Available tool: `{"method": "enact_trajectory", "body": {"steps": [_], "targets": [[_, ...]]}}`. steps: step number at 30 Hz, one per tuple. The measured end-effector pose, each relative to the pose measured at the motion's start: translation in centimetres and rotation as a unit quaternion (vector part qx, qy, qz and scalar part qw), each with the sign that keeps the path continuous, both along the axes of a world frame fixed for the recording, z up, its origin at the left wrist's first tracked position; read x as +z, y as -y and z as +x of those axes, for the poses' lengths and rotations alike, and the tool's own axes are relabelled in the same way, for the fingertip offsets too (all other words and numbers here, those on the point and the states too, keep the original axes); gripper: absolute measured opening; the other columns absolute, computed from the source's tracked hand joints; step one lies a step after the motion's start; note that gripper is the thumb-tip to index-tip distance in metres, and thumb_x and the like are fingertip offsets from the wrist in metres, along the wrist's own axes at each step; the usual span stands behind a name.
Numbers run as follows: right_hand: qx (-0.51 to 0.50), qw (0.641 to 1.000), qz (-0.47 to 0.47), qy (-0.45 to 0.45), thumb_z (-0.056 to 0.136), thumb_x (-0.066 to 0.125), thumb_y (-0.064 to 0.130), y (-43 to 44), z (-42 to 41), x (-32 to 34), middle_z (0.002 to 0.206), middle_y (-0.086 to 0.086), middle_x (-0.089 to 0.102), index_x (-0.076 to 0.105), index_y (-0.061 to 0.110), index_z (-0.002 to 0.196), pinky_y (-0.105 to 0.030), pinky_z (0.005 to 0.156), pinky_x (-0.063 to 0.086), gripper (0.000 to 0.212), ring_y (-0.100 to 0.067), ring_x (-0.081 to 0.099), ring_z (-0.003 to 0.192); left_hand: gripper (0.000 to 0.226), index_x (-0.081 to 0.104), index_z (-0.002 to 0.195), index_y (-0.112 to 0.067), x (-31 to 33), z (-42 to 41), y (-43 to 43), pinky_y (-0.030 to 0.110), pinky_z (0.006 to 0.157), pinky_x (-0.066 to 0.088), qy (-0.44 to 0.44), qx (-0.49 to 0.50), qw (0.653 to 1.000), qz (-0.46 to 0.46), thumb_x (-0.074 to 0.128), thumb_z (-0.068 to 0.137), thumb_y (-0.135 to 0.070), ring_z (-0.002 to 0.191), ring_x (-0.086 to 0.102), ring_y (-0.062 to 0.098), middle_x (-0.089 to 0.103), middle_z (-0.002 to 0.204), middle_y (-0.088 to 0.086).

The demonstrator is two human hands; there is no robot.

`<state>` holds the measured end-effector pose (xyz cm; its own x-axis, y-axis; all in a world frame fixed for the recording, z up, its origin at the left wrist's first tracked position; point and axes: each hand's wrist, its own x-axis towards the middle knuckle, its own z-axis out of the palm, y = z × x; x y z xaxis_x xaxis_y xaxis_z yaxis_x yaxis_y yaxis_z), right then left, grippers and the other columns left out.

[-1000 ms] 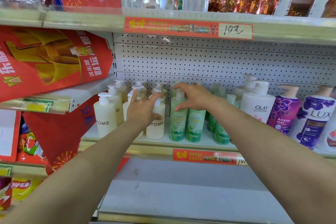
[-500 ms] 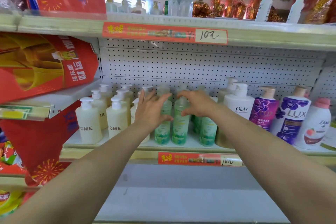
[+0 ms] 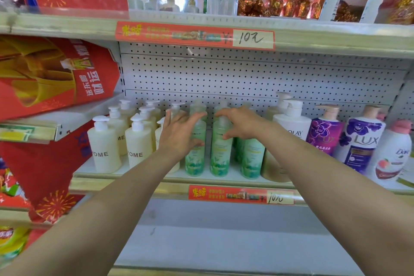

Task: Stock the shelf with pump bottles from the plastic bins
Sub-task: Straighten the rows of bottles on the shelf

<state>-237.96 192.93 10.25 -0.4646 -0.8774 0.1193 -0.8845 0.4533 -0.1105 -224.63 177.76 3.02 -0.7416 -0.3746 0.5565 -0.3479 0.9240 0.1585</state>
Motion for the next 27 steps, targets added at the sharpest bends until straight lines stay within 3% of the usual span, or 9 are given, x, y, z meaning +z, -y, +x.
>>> {"method": "enact_trajectory", "body": {"steps": [3,6,12,17,27], "targets": [[0.015,0.998,-0.066,-0.002,0.075,0.083,0.039,-1.2,-0.3,1.2,0.140,-0.002,0.054,0.041,0.033,0.146,-0.032,0.098,0.040,0.083,-0.023,0.049,0.128,0.095,0.028,0.149,-0.043,0.0,-0.2,-0.2,0.048,0.122,-0.002,-0.007,0.010,1.000,-0.019,0.074,0.069,-0.065,0.151,0.009,0.027,0.035,0.156,0.009],[0.000,0.994,-0.104,-0.020,0.072,0.084,0.043,-3.0,-1.5,2.8,0.142,-0.001,0.054,0.046,0.032,0.143,-0.031,0.096,0.040,0.081,-0.022,0.048,0.129,0.105,0.018,0.153,-0.042,0.6,-1.4,-1.6,0.047,0.122,-0.002,-0.032,-0.003,0.998,-0.062,0.071,0.067,-0.071,0.152,0.003,0.028,0.019,0.163,0.009],[-0.042,0.989,0.113,-0.087,0.073,0.083,0.044,-5.3,-2.8,1.2,0.139,-0.002,0.053,0.042,0.030,0.145,-0.038,0.096,0.045,0.084,-0.025,0.051,0.124,0.101,0.020,0.152,-0.043,1.8,-4.2,-4.8,0.050,0.122,-0.007,0.042,-0.038,0.994,-0.090,0.070,0.068,-0.069,0.151,0.009,0.023,0.042,0.152,-0.004],[-0.009,0.977,0.127,-0.172,0.072,0.086,0.033,-5.3,-3.2,-0.1,0.133,-0.005,0.050,0.048,0.023,0.138,-0.040,0.093,0.048,0.077,-0.028,0.050,0.121,0.092,0.029,0.149,-0.041,0.8,-4.5,-5.3,0.050,0.122,-0.007,0.048,-0.019,0.996,-0.075,0.074,0.071,-0.060,0.150,0.020,0.020,0.051,0.146,0.001],[0.029,0.989,0.059,-0.129,0.058,0.089,0.051,-4.8,-5.3,0.0,0.106,0.008,0.053,0.060,0.040,0.124,-0.031,0.075,0.033,0.073,-0.021,0.055,0.110,0.089,0.031,0.145,-0.044,0.8,-4.4,-5.8,0.044,0.123,-0.006,0.026,-0.001,0.998,-0.054,0.077,0.070,-0.056,0.132,0.048,0.015,0.065,0.129,0.000]]}}
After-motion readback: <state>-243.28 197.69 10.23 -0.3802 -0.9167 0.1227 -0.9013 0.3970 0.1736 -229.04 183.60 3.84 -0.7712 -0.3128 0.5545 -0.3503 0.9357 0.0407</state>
